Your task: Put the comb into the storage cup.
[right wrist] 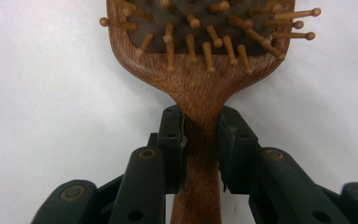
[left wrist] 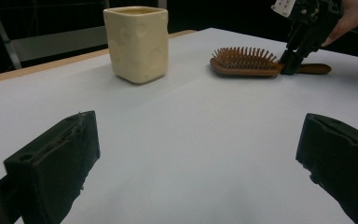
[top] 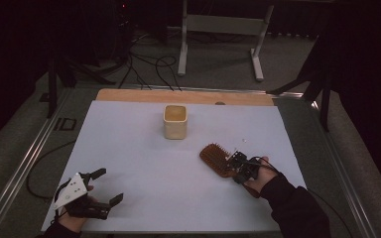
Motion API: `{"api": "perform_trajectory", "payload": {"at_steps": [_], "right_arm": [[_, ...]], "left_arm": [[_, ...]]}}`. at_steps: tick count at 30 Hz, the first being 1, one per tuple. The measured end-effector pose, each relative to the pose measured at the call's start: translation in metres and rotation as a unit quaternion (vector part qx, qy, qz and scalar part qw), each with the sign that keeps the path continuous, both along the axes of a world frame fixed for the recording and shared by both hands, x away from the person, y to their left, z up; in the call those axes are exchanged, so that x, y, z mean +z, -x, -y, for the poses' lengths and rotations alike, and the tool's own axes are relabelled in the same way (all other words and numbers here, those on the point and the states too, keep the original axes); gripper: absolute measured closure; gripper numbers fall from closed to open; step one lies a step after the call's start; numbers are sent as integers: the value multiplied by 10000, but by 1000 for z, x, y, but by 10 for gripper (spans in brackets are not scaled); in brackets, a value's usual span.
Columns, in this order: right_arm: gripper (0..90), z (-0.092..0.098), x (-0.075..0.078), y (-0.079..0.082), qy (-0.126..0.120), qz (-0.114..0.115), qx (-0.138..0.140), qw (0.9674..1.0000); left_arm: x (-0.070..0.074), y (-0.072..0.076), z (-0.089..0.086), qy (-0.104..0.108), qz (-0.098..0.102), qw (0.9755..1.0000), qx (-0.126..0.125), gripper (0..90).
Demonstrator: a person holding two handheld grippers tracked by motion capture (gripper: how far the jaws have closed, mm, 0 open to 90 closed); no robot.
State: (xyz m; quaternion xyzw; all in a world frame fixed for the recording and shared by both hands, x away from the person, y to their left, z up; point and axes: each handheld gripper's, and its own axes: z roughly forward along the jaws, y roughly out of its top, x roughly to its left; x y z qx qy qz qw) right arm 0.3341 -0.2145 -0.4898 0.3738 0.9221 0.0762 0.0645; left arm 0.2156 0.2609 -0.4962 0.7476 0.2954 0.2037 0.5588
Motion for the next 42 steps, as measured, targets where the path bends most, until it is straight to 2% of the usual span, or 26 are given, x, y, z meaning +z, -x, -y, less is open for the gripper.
{"api": "perform_trajectory", "payload": {"at_steps": [14, 22, 27, 35, 42], "right_arm": [[737, 7, -1, 8, -232, 306, 80, 9992], [736, 10, -2, 11, -372, 408, -6, 9985], [737, 11, -2, 14, -457, 599, -25, 9972], [736, 11, 1, 16, -671, 738, -95, 9950], [736, 7, 7, 19, -772, 958, -32, 9924]], "left_arm": [[0, 0, 0, 7, 0, 10000, 6, 1], [0, 0, 0, 10, 0, 10000, 9, 1], [0, 0, 0, 15, -2, 10000, 9, 1], [0, 0, 0, 3, -7, 10000, 13, 1], [0, 0, 0, 8, -9, 10000, 10, 1]]}}
